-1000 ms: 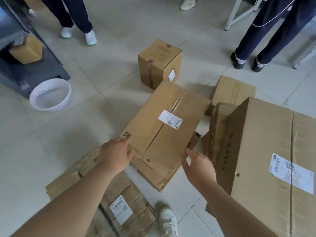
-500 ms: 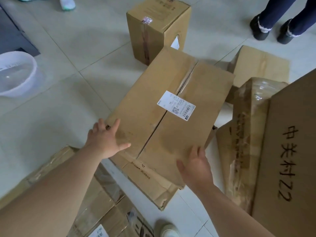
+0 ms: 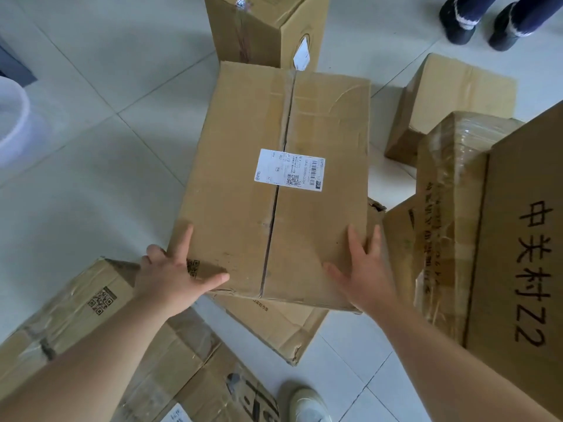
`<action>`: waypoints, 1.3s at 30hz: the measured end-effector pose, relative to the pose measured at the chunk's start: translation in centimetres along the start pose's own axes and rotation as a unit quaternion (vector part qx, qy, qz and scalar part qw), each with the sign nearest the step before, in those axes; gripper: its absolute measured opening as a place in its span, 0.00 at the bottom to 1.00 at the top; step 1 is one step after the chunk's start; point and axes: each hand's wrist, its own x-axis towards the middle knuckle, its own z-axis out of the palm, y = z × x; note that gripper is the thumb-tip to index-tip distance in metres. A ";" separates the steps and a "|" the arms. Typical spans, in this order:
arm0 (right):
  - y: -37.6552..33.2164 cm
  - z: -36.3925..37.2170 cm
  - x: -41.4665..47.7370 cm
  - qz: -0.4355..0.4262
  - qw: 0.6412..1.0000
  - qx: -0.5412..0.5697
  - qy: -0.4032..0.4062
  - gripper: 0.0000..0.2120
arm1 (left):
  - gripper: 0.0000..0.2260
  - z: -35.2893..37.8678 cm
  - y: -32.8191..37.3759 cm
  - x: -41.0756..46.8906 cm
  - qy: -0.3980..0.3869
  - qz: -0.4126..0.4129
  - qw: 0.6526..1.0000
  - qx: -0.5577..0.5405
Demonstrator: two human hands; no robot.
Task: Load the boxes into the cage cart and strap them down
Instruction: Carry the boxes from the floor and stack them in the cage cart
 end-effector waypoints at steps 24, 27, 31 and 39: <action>-9.3 -10.1 -10.9 0.032 0.998 -0.005 0.054 0.41 | 0.54 -13.1 -1.8 -13.2 0.053 -0.028 0.984 -0.166; -11.6 -12.7 -13.5 0.001 0.999 -0.026 0.043 0.40 | 0.54 -15.3 -3.2 -17.7 0.061 -0.048 0.981 -0.179; -15.0 -16.8 -17.8 -0.049 0.996 -0.059 0.040 0.40 | 0.54 -18.3 -4.8 -25.0 0.097 -0.082 0.968 -0.217; -21.3 -23.9 -26.2 -0.196 0.976 -0.091 0.021 0.40 | 0.54 -21.3 -7.1 -40.3 0.181 -0.185 0.920 -0.295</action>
